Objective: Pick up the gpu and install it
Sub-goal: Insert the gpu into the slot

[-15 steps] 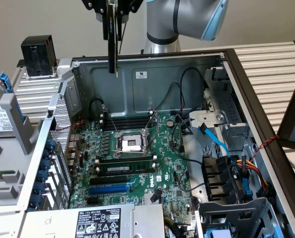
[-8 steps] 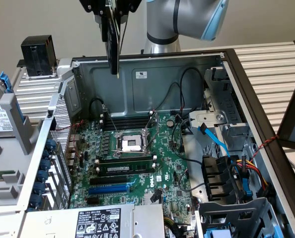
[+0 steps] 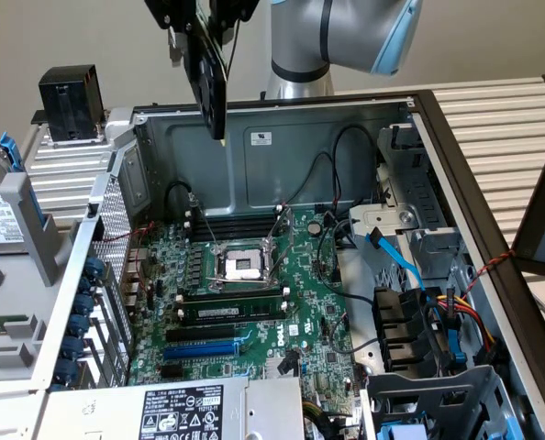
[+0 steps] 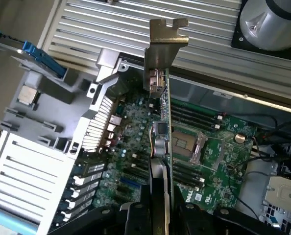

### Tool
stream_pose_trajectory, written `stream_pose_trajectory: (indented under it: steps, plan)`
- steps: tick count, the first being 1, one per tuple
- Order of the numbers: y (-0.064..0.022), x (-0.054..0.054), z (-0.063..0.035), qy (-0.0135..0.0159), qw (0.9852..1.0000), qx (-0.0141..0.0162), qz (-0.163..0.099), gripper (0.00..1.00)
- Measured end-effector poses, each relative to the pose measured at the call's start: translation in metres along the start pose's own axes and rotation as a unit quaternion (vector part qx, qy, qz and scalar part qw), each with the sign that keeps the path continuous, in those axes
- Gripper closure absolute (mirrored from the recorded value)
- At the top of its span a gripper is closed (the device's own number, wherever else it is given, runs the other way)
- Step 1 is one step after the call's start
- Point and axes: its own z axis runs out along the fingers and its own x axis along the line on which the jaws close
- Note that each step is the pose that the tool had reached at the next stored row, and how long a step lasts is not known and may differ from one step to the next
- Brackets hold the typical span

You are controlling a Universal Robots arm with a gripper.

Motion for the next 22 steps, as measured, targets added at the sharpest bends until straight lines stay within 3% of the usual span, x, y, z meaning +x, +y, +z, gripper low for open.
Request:
stream_pose_trajectory:
  steps: [4, 9, 13, 17, 19, 21, 22]
  plan:
    - [0.0, 0.0, 0.0001, 0.0032, 0.9993, 0.0043, -0.036, 0.72]
    - [0.0, 0.0, 0.0002, 0.008, 0.9966, 0.0094, -0.081, 0.72]
    - [0.0, 0.0, 0.0003, 0.012, 0.993, 0.0134, -0.117, 0.72]
    - [0.0, 0.0, 0.0003, 0.0153, 0.988, 0.0175, -0.153, 0.72]
    - [-0.0001, 0.0001, 0.0004, 0.0136, 0.9854, 0.0201, -0.169, 0.72]
    - [0.0, 0.0, 0.0003, 0.0092, 0.983, 0.0224, -0.182, 0.72]
    - [0.0, -0.0001, 0.0003, 0.0069, 0.9819, 0.0219, -0.188, 0.72]
